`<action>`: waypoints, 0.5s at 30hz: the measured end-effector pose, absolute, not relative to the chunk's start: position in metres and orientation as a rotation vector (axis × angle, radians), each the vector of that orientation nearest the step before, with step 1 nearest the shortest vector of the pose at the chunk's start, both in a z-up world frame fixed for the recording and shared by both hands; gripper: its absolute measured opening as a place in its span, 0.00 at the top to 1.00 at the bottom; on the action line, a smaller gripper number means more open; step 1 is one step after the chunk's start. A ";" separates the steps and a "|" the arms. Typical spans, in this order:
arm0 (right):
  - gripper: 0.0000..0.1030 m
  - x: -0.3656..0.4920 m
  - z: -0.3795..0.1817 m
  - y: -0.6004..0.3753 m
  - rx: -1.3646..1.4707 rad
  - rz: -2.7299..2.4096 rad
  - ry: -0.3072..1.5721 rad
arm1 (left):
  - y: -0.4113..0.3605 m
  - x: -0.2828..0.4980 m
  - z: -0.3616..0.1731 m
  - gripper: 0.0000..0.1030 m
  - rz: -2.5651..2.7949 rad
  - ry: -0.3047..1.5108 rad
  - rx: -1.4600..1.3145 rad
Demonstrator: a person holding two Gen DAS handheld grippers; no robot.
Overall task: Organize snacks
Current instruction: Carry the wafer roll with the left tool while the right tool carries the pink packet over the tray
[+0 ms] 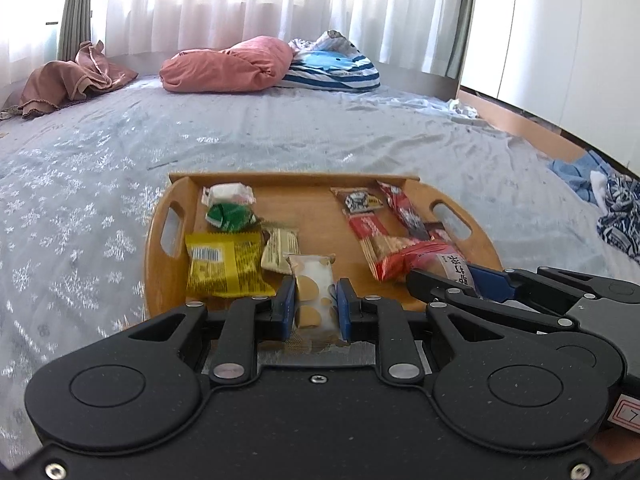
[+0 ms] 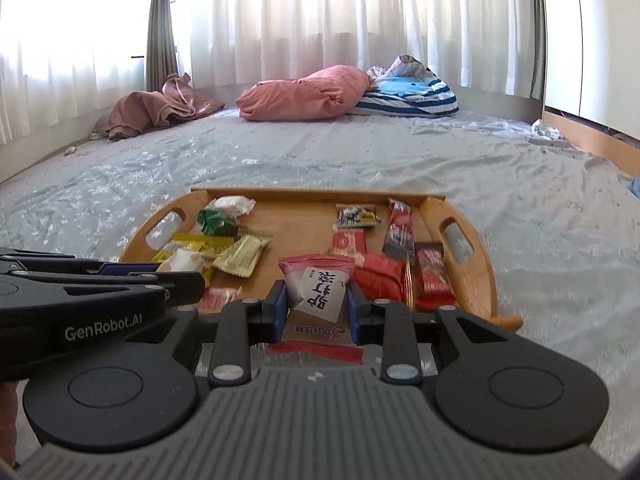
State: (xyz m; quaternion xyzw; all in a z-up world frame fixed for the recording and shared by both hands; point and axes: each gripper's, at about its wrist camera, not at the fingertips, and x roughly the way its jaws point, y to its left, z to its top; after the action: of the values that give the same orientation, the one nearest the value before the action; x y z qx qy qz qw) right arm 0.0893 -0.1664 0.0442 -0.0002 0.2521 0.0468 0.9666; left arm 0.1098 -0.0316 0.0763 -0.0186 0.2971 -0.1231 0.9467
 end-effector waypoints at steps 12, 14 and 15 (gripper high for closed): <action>0.66 0.128 0.057 -0.166 0.013 0.120 0.488 | -0.024 0.151 0.088 0.80 -0.263 0.594 -0.077; 0.66 0.138 0.058 -0.168 0.025 0.130 0.495 | -0.023 0.162 0.089 0.80 -0.272 0.596 -0.082; 0.66 0.144 0.059 -0.169 0.029 0.133 0.497 | -0.023 0.169 0.089 0.80 -0.277 0.595 -0.084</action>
State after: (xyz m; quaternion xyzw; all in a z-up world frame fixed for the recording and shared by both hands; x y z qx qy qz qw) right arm 0.1435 -0.1687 0.0586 0.0141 0.2456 0.0658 0.9670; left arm 0.1687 -0.0230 0.0893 -0.0412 0.2920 -0.1361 0.9458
